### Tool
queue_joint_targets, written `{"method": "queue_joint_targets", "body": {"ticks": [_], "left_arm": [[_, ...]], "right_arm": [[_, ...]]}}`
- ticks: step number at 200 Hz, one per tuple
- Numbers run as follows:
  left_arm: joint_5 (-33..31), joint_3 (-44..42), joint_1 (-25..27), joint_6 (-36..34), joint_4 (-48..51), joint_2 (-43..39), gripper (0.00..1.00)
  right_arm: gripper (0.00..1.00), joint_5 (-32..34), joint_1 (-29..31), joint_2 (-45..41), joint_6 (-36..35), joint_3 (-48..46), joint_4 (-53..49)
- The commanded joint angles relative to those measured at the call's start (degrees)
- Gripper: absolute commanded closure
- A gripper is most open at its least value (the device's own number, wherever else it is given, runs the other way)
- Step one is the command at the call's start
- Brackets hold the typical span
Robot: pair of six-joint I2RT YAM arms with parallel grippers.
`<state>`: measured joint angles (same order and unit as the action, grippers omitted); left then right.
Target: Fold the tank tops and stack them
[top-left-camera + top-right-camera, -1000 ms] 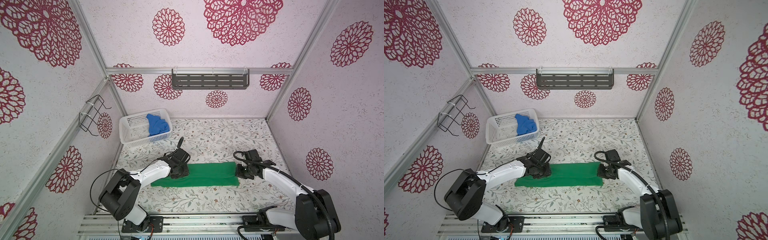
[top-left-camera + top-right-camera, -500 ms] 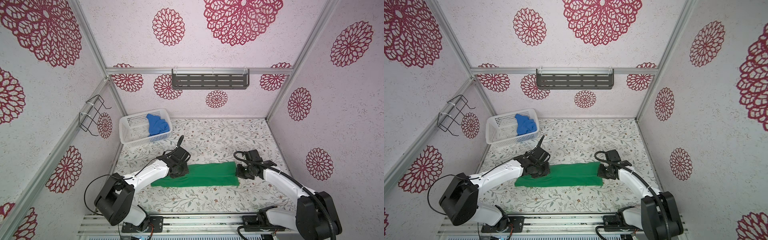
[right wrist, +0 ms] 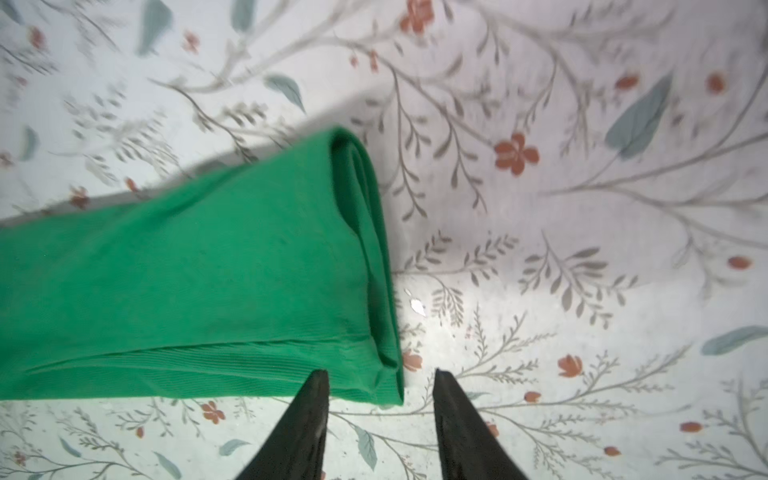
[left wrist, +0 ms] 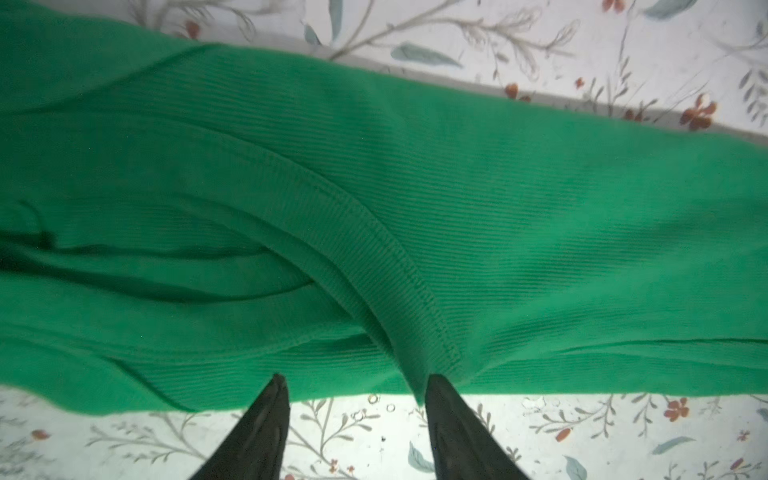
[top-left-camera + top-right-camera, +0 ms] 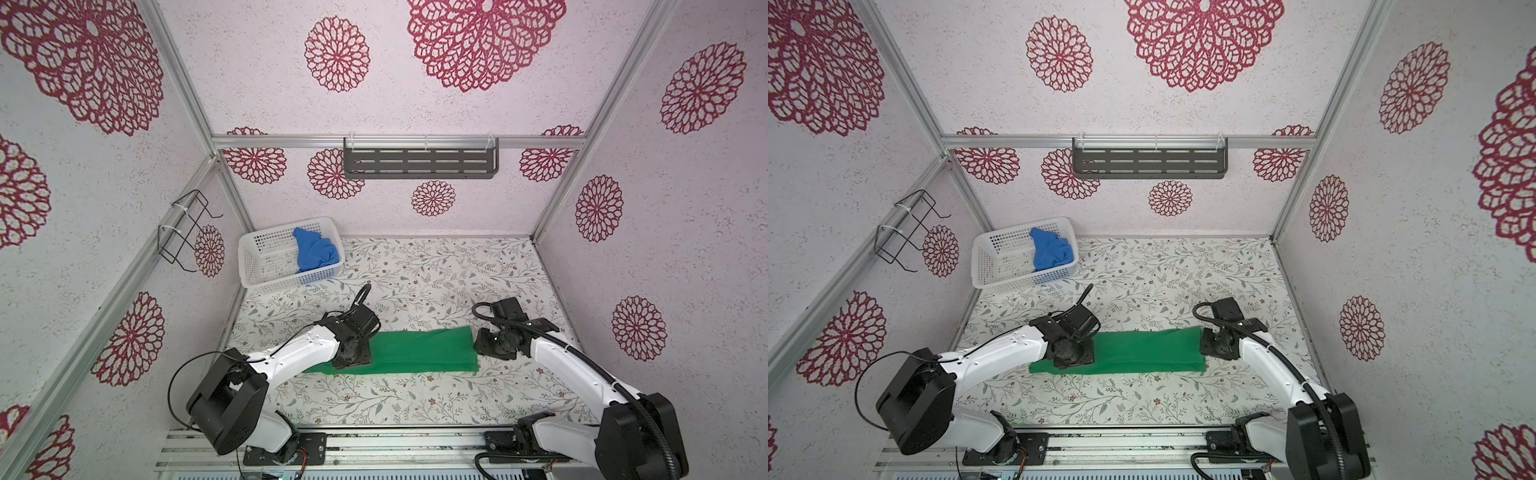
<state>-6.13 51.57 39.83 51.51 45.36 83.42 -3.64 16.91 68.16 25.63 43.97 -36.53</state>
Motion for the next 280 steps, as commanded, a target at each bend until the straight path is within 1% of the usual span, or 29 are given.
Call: {"method": "queue_joint_targets", "body": {"ticks": [1, 17, 36, 47, 71, 100, 126, 137, 151, 164, 185, 194, 198, 201, 202, 207, 214, 222, 235, 245, 257, 267, 280], "left_arm": [[-4.93, 4.06, -0.7, -2.75, 4.47, -1.98, 0.41], [-4.79, 5.23, -1.08, -3.42, 0.7, -0.75, 0.42], [-5.13, 6.04, -2.25, -3.94, -4.63, 2.78, 0.45], [-4.24, 5.55, -3.74, -3.87, -8.25, 5.16, 0.47], [-3.78, 3.02, -6.8, -3.35, -13.95, 9.41, 0.49], [-4.72, -2.05, -8.77, -1.95, -16.45, 10.91, 0.5], [-5.24, -7.48, -11.19, -0.8, -19.48, 9.55, 0.52], [-5.36, -8.79, -12.06, -0.83, -21.09, 9.31, 0.53], [-4.86, -7.88, -12.51, -1.94, -21.1, 9.73, 0.53], [-5.06, -5.56, -12.29, -3.33, -19.24, 9.13, 0.52], [-5.8, -1.56, -11.51, -4.86, -13.41, 5.13, 0.47], [-6.53, -0.17, -11.33, -5.33, -10.68, 2.7, 0.44], [-6.65, 0.23, -11.39, -5.54, -9.49, 1.53, 0.43], [-6.8, 0.46, -11.36, -5.68, -8.63, 0.7, 0.43], [-6.88, 0.55, -11.4, -5.74, -8.41, 0.48, 0.43], [-7.52, 0.72, -11.44, -5.97, -7.25, -0.82, 0.42], [-8.27, 0.66, -11.57, -6.02, -6.06, -2.44, 0.42], [-8.9, 0.2, -12.12, -5.95, -4.8, -3.81, 0.41], [-9.36, -1.92, -13.42, -5.59, -4.39, -5.13, 0.42], [-8.53, -4.22, -14.8, -5.05, -5.09, -5.51, 0.44], [-8.2, -6.94, -15.64, -4.11, -6.8, -5.46, 0.46], [-7.92, -9.19, -16.28, -3.14, -9.03, -5.08, 0.5], [-7.13, -11.62, -17.17, -2.09, -12.0, -3.92, 0.54]], "right_arm": [[0.57, 3.41, 3.06, -0.35, 0.73, 4.26, -0.61], [0.61, 2.87, 6.87, 2.41, 2.31, 5.27, 3.26], [0.67, 1.96, 8.77, 7.36, 3.47, 5.49, 8.47], [0.7, 1.74, 9.02, 10.02, 3.92, 5.21, 11.59], [0.72, 2.21, 8.87, 15.15, 4.63, 3.6, 18.23], [0.73, 7.08, 7.26, 19.53, 4.86, 0.31, 21.27], [0.72, 11.92, 5.22, 18.35, 5.62, -4.35, 21.53], [0.71, 12.45, 4.09, 16.74, 5.65, -5.93, 21.52], [0.7, 10.91, 2.9, 14.05, 4.69, -6.87, 21.18], [0.68, 10.59, 2.92, 10.17, 3.33, -5.78, 19.3], [0.59, 11.11, 3.05, 1.33, -0.48, -3.33, 16.9], [0.4, 9.87, 2.98, -3.27, -2.91, -3.51, 18.44], [0.23, 9.44, 2.96, -5.04, -3.38, -3.73, 19.05], [0.07, 9.32, 2.8, -6.1, -3.49, -3.86, 19.26], [0.04, 9.29, 2.84, -6.46, -3.48, -3.92, 19.33], [0.01, 9.08, 2.79, -7.9, -3.48, -4.37, 20.1], [0.02, 7.8, 2.64, -9.28, -3.91, -5.0, 21.28], [0.09, 5.63, 2.46, -9.48, -5.58, -4.85, 21.54], [0.19, 5.07, 2.76, -7.74, -5.56, -3.03, 19.04], [0.23, 6.0, 3.9, -5.42, -5.25, -1.24, 16.49], [0.28, 9.0, 6.87, -2.56, -5.24, 0.9, 13.82], [0.36, 10.57, 9.15, -0.12, -4.76, 2.33, 12.23], [0.49, 10.19, 10.68, 3.43, -3.04, 3.39, 11.32]]}}
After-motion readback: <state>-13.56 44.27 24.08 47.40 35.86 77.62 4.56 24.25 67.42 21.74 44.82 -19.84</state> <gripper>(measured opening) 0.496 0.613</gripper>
